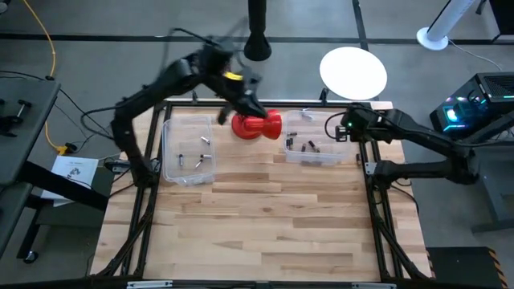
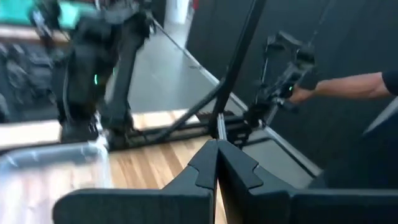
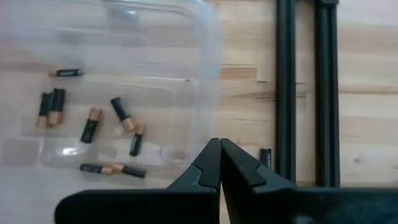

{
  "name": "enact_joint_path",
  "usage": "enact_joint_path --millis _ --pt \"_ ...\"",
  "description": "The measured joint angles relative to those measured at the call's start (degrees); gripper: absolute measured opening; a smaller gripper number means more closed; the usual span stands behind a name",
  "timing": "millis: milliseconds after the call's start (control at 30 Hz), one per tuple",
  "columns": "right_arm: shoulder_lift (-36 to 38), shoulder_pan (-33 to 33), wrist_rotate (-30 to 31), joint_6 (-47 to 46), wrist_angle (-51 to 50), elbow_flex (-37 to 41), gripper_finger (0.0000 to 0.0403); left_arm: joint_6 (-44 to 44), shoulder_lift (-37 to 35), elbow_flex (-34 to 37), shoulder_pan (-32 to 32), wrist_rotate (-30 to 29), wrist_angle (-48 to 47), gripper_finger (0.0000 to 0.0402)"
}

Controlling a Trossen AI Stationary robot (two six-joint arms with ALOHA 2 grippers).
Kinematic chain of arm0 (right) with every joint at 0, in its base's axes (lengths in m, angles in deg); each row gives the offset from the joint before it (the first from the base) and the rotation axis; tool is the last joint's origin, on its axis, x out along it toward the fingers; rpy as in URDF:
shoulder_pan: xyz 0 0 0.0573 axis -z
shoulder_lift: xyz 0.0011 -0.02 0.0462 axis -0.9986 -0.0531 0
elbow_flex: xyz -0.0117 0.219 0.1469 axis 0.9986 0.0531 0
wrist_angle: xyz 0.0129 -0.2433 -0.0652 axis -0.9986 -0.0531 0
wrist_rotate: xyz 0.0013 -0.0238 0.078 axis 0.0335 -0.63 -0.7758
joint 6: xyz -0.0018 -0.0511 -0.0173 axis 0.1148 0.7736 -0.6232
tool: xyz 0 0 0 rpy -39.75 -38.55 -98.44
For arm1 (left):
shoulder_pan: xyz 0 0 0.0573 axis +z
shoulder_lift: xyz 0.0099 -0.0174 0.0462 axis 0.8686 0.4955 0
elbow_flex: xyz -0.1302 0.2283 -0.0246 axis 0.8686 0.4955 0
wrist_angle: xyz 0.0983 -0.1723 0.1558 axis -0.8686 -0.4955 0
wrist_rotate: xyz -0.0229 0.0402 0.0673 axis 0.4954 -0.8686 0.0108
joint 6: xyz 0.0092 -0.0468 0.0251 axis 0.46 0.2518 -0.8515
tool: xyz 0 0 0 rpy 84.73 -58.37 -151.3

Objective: Sort batteries
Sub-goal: Put the black battery into the right transparent bin

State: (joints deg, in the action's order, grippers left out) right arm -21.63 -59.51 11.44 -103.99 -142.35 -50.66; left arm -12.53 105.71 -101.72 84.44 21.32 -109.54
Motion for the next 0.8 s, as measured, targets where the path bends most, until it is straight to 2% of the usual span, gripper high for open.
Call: enact_joint_path --millis 133,233,333,467,567,700,800 --pt "2.55 2.41 1.54 -1.46 -0.04 2.73 0.0000 0.12 -6.42 0.51 -0.90 -5.25 -0.01 0.0000" --pt "4.64 4.58 1.09 -2.50 -0.04 5.05 0.0000 2.12 -12.43 6.66 -2.06 -11.28 2.78 0.0000" --pt "5.26 7.33 -1.81 -2.45 0.03 8.28 0.0000 6.82 -19.80 18.96 -3.10 -17.62 10.95 0.0000" --pt "5.18 9.94 -5.62 -1.42 1.90 13.56 0.0000 19.93 -30.01 40.15 -4.25 -22.74 33.42 0.0000" --pt "5.15 10.49 -7.28 -1.49 2.27 17.59 0.0000 30.65 -35.68 53.52 -4.97 -25.29 50.48 0.0000" --pt "5.16 10.89 -6.09 -3.10 5.67 21.07 0.0000 39.22 -40.83 64.10 -5.20 -28.90 64.84 0.0000" --pt "4.10 11.38 -3.16 -4.51 6.17 21.75 0.0000 41.06 -43.31 67.03 -5.20 -32.00 66.11 0.0000"
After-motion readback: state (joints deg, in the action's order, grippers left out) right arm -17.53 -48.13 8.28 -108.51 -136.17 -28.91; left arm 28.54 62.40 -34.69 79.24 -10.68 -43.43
